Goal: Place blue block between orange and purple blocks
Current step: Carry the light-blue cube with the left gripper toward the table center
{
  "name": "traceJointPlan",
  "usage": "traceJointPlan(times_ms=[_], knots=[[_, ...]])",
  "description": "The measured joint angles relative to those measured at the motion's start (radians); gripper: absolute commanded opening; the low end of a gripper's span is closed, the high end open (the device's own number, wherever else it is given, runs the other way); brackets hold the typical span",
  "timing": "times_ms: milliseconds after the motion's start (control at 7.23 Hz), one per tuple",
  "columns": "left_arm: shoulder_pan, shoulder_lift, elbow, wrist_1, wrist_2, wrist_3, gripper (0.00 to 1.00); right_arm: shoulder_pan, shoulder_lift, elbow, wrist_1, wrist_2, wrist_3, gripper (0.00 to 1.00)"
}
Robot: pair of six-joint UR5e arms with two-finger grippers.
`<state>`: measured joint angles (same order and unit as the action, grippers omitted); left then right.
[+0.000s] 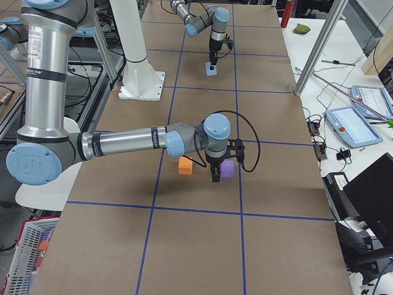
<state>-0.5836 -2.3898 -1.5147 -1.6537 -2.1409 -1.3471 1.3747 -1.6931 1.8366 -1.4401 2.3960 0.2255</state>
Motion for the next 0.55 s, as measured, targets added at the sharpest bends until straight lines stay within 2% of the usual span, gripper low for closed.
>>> traceJointPlan(times_ms=[138,277,415,553], knots=[[0.036,-0.121,0.125,-0.006,0.053,-0.014,0.04,-0.007,0.001,0.001,0.001,0.0,0.0,1.0],[0.059,-0.21,0.229,-0.012,0.092,-0.015,0.18,-0.012,0.001,0.001,0.001,-0.001,0.0,1.0],[0.078,-0.248,0.279,-0.017,0.132,-0.013,0.41,-0.016,0.001,0.001,0.001,-0.001,0.0,1.0],[0.098,-0.263,0.302,-0.022,0.178,0.001,0.52,-0.019,0.001,0.002,0.001,-0.001,0.0,1.0]])
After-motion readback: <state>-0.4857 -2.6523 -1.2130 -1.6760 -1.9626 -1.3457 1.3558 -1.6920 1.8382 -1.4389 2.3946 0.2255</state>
